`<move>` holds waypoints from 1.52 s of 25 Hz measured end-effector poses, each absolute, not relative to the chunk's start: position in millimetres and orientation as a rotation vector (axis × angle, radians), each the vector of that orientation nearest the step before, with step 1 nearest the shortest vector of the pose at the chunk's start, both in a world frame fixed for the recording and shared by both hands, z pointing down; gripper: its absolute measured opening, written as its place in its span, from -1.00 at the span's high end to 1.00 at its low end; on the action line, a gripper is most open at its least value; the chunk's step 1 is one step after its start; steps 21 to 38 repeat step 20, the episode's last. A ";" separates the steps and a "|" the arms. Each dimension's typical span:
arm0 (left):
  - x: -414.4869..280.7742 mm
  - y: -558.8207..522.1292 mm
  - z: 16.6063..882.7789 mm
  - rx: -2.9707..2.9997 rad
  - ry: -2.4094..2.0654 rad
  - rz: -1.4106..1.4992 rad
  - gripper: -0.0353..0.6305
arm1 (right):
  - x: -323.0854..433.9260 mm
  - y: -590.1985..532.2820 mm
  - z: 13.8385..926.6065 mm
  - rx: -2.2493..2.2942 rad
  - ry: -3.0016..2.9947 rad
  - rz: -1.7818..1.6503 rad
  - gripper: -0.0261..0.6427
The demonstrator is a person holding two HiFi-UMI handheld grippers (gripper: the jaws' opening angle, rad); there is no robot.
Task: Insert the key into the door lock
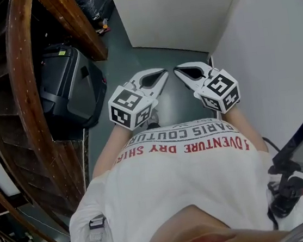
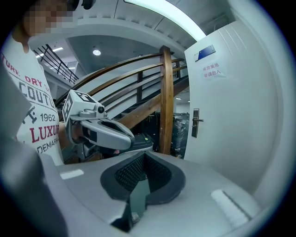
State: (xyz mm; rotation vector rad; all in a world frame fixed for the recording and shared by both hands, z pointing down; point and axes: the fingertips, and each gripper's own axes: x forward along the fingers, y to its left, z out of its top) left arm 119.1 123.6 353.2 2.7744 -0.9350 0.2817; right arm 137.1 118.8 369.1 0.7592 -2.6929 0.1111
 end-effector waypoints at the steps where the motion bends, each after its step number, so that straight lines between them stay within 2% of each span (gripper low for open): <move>1: 118.5 125.4 351.9 2.775 -0.939 0.283 0.89 | 135.0 121.4 367.5 0.753 -2.696 0.107 0.92; 38: 124.9 142.1 337.0 2.774 -0.960 0.291 0.89 | 142.0 135.9 349.7 0.746 -2.721 0.066 0.92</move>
